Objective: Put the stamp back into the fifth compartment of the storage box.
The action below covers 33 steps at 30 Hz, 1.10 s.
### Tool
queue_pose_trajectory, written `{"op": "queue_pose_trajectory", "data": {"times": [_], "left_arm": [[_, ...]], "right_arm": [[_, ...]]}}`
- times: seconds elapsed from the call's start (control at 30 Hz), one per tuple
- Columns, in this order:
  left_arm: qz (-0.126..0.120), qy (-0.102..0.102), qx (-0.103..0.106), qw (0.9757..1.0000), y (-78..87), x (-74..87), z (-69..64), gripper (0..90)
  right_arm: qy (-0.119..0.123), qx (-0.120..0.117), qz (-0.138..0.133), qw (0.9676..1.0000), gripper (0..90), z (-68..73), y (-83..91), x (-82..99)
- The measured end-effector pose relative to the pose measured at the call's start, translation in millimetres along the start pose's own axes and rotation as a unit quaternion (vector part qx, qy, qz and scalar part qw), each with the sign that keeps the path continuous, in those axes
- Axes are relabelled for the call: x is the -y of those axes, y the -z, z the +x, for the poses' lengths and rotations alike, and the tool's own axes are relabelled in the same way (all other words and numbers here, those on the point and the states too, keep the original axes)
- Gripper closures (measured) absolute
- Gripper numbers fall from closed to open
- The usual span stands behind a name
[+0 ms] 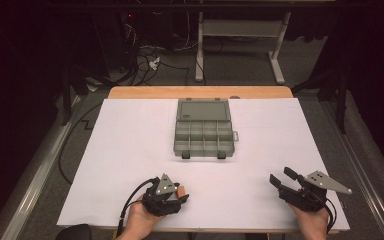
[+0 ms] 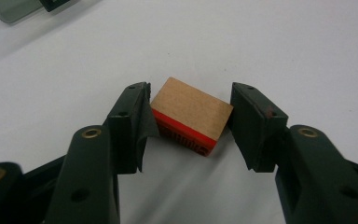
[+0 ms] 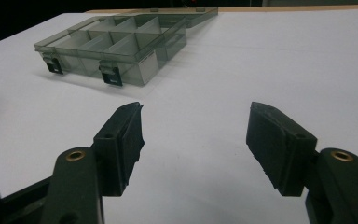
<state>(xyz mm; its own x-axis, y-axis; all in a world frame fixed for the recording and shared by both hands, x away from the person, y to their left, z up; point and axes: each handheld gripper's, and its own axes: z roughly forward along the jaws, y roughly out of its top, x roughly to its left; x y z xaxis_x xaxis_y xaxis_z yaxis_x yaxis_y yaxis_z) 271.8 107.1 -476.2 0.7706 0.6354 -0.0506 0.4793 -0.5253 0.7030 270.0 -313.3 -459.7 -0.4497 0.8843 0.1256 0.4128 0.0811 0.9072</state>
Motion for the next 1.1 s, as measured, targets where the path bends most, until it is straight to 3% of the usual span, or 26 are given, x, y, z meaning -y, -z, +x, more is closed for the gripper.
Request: {"op": "queue_pose_trajectory", "data": {"times": [0.57,0.8,1.1], "left_arm": [[-0.003,0.002,0.003,1.0,4.6,-2.8,2.6,49.3],[-0.019,0.014,0.003,0.9997,11.2,-5.6,6.6,49.3],[-0.021,0.033,0.005,0.9992,17.3,-8.3,17.2,49.3]], "right_arm": [[0.002,-0.004,0.001,1.0,36.2,-0.2,0.2,0.0],[0.006,-0.005,0.001,1.0,36.2,-0.2,0.2,0.2],[0.004,-0.005,0.0,1.0,36.0,0.4,0.4,0.3]]}}
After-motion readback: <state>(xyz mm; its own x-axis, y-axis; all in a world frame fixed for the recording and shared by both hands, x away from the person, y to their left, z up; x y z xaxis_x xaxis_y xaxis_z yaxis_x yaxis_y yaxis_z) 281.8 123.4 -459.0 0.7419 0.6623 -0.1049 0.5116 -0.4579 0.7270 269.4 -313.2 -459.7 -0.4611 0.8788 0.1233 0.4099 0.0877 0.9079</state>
